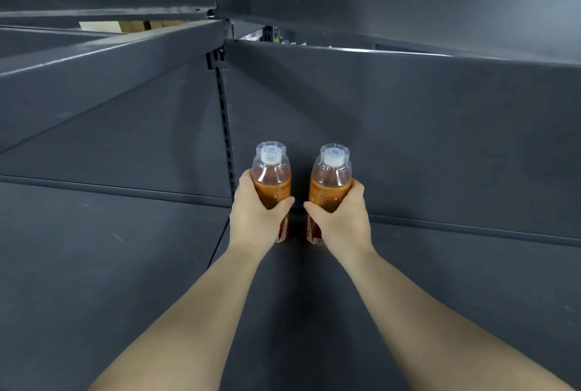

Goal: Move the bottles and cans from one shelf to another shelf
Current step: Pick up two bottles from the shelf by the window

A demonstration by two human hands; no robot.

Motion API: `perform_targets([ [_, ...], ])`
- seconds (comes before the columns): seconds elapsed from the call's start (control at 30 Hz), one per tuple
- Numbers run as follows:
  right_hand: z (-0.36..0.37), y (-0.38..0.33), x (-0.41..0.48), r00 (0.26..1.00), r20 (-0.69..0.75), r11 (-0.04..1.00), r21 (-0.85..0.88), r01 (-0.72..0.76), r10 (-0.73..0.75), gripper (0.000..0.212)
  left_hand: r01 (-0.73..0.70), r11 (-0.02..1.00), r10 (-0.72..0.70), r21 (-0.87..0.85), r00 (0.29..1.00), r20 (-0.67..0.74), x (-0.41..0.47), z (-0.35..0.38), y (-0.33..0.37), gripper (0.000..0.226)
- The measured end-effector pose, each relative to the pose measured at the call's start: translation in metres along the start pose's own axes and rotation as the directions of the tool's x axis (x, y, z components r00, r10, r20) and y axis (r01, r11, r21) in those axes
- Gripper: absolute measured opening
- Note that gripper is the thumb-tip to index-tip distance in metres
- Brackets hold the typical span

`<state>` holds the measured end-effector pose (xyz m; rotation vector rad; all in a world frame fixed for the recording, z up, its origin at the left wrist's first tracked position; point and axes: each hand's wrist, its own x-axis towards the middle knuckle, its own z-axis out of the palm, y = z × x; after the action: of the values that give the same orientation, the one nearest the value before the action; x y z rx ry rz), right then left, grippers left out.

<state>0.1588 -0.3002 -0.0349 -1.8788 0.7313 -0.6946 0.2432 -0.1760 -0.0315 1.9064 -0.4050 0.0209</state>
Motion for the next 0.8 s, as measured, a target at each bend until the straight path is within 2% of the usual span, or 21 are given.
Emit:
perform_targets([
  [0.1, 0.002, 0.004, -0.001, 0.999, -0.017, 1.000, 0.002, -0.029, 0.029, 0.091, 0.008, 1.000, -0.008, 0.018, 1.000, -0.010, 0.000, 0.003, -0.003, 0.086],
  [0.2, 0.005, 0.004, -0.001, 0.995, -0.079, 0.989, -0.133, -0.070, 0.060, 0.099, 0.050, 0.993, -0.044, 0.111, 0.998, -0.052, -0.003, 0.007, -0.002, 0.094],
  [0.3, 0.006, 0.002, 0.001, 0.996, -0.086, 0.979, -0.195, -0.057, 0.041, 0.092, 0.042, 0.982, -0.030, 0.182, 0.997, -0.069, 0.000, 0.008, -0.001, 0.090],
  [0.37, 0.002, 0.004, 0.004, 0.999, -0.037, 0.985, -0.173, -0.019, 0.012, 0.084, 0.025, 0.990, -0.019, 0.138, 0.999, -0.045, 0.003, 0.005, -0.004, 0.086],
  [0.5, -0.010, 0.011, 0.006, 0.998, 0.056, 1.000, 0.019, -0.021, 0.020, 0.080, 0.069, 0.996, -0.068, -0.063, 0.997, 0.022, 0.004, -0.001, -0.010, 0.076],
  [0.57, -0.007, 0.013, 0.005, 0.998, 0.056, 0.998, 0.048, -0.028, 0.025, 0.079, 0.075, 0.995, -0.073, -0.073, 0.997, 0.028, 0.004, 0.000, -0.011, 0.074],
  [0.63, -0.001, 0.014, 0.005, 1.000, 0.009, 1.000, 0.001, -0.012, 0.012, 0.082, 0.047, 0.999, -0.047, -0.005, 0.999, -0.003, 0.004, 0.003, -0.010, 0.077],
  [0.73, 0.005, 0.014, 0.007, 0.998, -0.060, 0.988, -0.156, -0.015, 0.005, 0.090, 0.040, 0.986, -0.031, 0.160, 0.998, -0.055, 0.002, 0.007, -0.010, 0.090],
  [0.8, 0.006, 0.013, 0.009, 0.997, -0.073, 0.983, -0.184, -0.008, -0.006, 0.088, 0.047, 0.987, -0.040, 0.152, 0.998, -0.050, 0.003, 0.007, -0.011, 0.090],
])
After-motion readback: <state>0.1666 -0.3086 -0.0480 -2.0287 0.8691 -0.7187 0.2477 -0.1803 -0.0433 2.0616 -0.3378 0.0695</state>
